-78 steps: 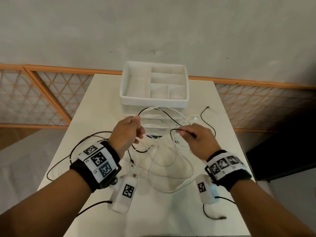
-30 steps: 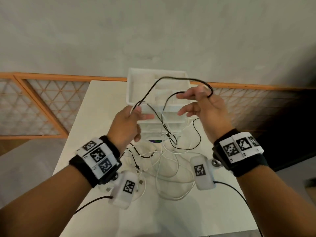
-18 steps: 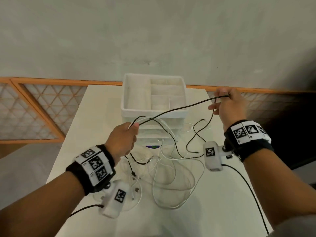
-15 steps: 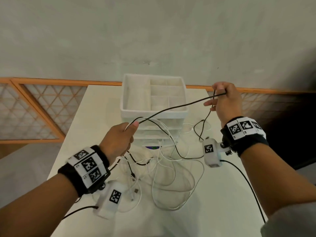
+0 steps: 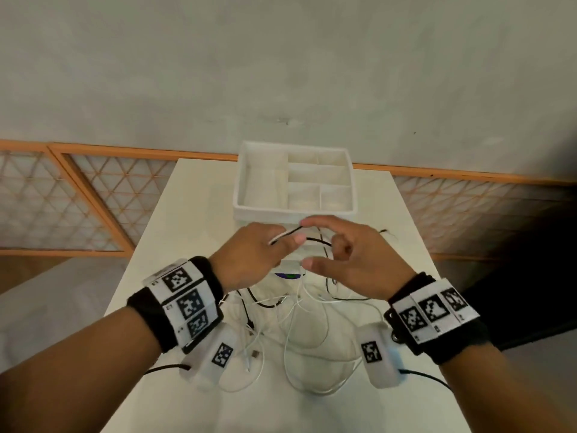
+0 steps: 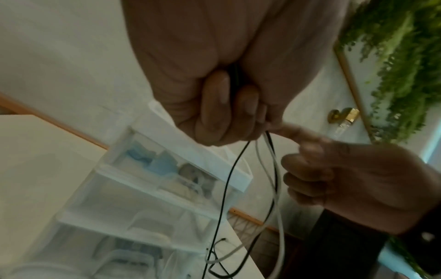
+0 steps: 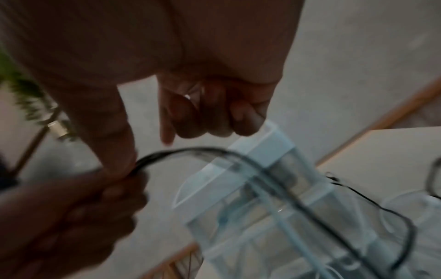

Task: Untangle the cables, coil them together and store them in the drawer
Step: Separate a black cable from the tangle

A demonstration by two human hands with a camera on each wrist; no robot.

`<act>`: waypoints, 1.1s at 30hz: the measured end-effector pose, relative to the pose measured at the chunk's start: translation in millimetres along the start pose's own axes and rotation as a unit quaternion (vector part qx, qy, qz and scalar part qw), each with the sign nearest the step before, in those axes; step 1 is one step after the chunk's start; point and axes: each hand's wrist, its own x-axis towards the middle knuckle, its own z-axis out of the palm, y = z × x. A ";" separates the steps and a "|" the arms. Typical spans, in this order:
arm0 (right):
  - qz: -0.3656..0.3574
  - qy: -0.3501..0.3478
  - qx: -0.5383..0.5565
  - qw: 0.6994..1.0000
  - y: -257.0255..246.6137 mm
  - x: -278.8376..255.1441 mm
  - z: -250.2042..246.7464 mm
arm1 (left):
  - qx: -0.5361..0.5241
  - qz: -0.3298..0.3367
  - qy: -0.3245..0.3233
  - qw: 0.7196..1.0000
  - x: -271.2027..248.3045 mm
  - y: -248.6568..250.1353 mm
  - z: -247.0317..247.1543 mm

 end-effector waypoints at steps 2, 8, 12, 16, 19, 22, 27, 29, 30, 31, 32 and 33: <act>0.002 -0.015 -0.092 0.996 -1.7 6.2 9.3 | -0.046 0.029 -0.033 0.998 -4.2 12.3 5.1; 0.272 0.023 -0.182 0.945 103.9 23.3 -32.8 | -0.164 0.033 -0.027 0.985 -24.8 34.5 -30.4; 0.212 0.268 -0.045 0.939 107.2 24.3 -57.0 | 0.094 0.026 -0.118 0.988 -34.3 -8.4 -31.0; 0.204 0.245 -0.028 0.947 115.0 29.7 -51.0 | 0.247 -0.038 -0.138 0.958 -38.1 -66.2 -2.0; 0.282 0.064 -0.206 0.935 121.5 13.8 -30.0 | 0.275 -0.061 -0.105 0.954 -39.7 -92.7 14.8; 0.249 0.030 -0.194 0.948 95.1 1.3 -2.5 | 0.235 -0.047 -0.079 0.968 -38.9 -98.1 22.2; 0.148 -0.150 -0.117 0.970 50.3 -19.0 60.8 | 0.176 0.113 -0.084 0.974 -34.5 -73.2 28.9; 0.194 -0.167 -0.182 0.949 60.4 -15.3 61.8 | 0.161 0.170 -0.097 0.967 -38.2 -67.8 28.2; 0.220 -0.150 -0.214 0.940 69.3 -14.2 56.3 | 0.165 0.169 -0.102 0.967 -42.2 -70.5 28.3; 0.240 -0.100 -0.245 0.934 80.3 -13.0 50.0 | 0.182 0.135 -0.115 0.967 -47.1 -74.4 29.0; 0.239 -0.021 -0.266 0.934 90.2 -12.4 44.7 | 0.211 0.081 -0.140 0.964 -52.3 -80.4 30.7; 0.216 0.073 -0.261 0.938 97.4 -13.9 42.7 | 0.246 0.021 -0.169 0.954 -57.3 -88.6 34.1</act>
